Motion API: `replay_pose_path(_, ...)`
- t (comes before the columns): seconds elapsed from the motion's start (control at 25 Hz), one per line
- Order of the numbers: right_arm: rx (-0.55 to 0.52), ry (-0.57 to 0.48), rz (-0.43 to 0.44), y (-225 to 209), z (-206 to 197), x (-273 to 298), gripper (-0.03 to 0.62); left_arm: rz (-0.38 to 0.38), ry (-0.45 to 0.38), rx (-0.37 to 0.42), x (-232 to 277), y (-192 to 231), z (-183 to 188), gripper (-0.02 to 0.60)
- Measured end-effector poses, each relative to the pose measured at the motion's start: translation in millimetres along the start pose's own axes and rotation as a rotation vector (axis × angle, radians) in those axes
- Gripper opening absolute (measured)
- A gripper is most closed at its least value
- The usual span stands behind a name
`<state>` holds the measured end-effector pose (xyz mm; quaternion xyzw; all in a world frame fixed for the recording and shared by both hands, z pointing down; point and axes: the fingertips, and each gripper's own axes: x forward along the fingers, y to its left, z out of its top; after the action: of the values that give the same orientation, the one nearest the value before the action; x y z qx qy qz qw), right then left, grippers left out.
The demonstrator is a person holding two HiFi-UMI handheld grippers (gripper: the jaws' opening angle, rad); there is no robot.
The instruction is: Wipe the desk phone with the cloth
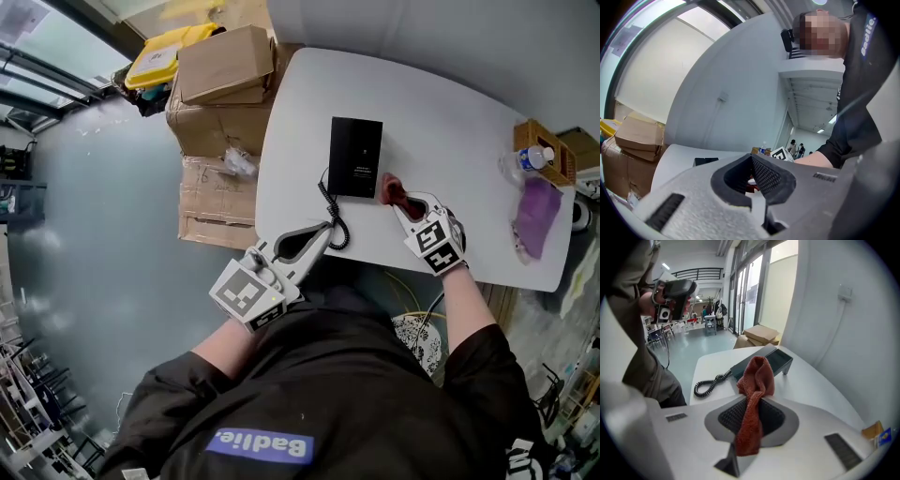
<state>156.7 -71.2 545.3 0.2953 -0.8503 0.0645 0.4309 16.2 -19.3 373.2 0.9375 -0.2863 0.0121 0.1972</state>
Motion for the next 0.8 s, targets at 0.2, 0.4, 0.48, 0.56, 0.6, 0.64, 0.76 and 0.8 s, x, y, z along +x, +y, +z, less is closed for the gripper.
replay_pose_path(0.2, 0.126, -0.072, -0.093, 31.3, 26.4, -50.5, 0.071, -0.079, 0.014, 0.052, -26.3, -6.1, 6.3, 0.015)
replay_pose_path(0.4, 0.241, -0.158, -0.129, 95.5, 59.8, -83.9, 0.071, -0.205, 0.016, 0.091, -54.2, -23.0, 12.4, 0.015)
replay_pose_path(0.48, 0.280, -0.201, -0.126, 122.2, 74.1, -93.6, 0.071, -0.248, 0.027, 0.100, -65.0, -32.0, 11.3, 0.015)
replay_pose_path(0.56, 0.319, -0.244, -0.120, 145.9, 86.7, -103.3, 0.071, -0.286, 0.033, 0.110, -73.7, -39.6, 8.4, 0.015)
replay_pose_path(0.6, 0.336, -0.265, -0.112, 157.5, 93.5, -108.7, 0.071, -0.298, 0.034, 0.113, -77.8, -43.2, 7.4, 0.015)
replay_pose_path(0.64, 0.349, -0.284, -0.100, 168.6, 100.6, -114.7, 0.071, -0.305, 0.034, 0.112, -81.8, -47.2, 6.6, 0.015)
replay_pose_path(0.76, 0.365, -0.339, -0.059, 195.0, 120.4, -135.2, 0.071, -0.318, 0.031, 0.109, -90.9, -60.6, 7.6, 0.015)
replay_pose_path(0.8, 0.364, -0.358, -0.049, 200.2, 125.7, -141.5, 0.071, -0.320, 0.029, 0.115, -92.5, -64.4, 8.8, 0.015)
